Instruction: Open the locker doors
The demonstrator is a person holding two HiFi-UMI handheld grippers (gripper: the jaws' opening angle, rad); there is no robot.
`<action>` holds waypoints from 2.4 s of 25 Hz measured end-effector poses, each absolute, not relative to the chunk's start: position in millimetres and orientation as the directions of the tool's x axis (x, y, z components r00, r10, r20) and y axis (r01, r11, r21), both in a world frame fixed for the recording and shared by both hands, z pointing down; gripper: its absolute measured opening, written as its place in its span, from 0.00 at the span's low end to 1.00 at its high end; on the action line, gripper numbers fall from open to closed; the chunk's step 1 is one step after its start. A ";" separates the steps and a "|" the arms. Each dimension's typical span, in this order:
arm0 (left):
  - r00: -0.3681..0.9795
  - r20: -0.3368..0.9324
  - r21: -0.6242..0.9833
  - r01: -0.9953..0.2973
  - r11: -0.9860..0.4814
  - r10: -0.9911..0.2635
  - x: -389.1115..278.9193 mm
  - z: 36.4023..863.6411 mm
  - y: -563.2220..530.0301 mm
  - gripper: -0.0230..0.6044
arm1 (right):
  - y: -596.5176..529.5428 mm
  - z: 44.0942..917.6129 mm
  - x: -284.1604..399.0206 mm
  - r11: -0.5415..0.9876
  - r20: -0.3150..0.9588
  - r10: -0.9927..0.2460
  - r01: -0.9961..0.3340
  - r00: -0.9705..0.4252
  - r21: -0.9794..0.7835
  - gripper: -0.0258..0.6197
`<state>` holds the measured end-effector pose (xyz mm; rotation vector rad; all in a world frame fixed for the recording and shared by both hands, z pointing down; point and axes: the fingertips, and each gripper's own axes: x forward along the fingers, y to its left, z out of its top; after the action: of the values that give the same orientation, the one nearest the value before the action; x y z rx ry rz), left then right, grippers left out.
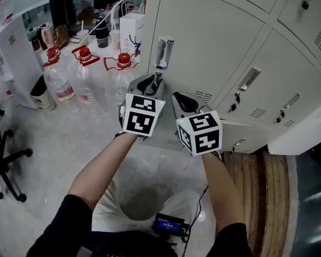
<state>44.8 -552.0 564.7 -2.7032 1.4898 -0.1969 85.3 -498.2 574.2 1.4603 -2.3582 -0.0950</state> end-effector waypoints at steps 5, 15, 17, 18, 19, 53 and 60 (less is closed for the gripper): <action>0.514 0.095 -0.151 -0.839 -0.522 -0.853 49.4 571.9 -554.5 0.17 | -495.9 577.0 91.4 0.449 0.273 -0.882 -0.860 -0.383 0.244 0.10; 0.493 0.114 -0.384 -0.779 -0.496 -0.862 53.9 570.6 -553.6 0.15 | -494.7 585.3 93.4 0.458 0.296 -0.875 -0.852 -0.383 0.252 0.10; 0.486 0.126 -0.453 -0.747 -0.486 -0.865 53.5 571.1 -552.7 0.15 | -495.0 584.3 90.7 0.464 0.295 -0.873 -0.850 -0.389 0.250 0.10; 0.480 0.131 -0.491 -0.728 -0.478 -0.867 53.0 571.2 -552.6 0.15 | -496.0 583.3 88.8 0.467 0.294 -0.871 -0.849 -0.393 0.248 0.10; 0.475 0.137 -0.528 -0.708 -0.470 -0.869 52.6 571.1 -552.6 0.15 | -497.5 581.6 87.2 0.469 0.291 -0.871 -0.848 -0.397 0.246 0.10; 0.403 0.267 -0.960 0.190 -0.206 -0.875 54.9 578.5 -547.7 0.13 | -514.8 564.3 82.7 0.468 0.303 -0.869 -0.851 -0.392 0.240 0.10; 0.422 0.285 -0.959 0.132 -0.253 -0.861 55.3 582.5 -546.3 0.14 | -515.3 567.8 81.9 0.470 0.309 -0.867 -0.850 -0.392 0.240 0.09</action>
<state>55.3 -546.3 582.5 -1.5336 0.6702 -1.0865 81.9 -515.3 567.8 1.4394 -2.3327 -0.0604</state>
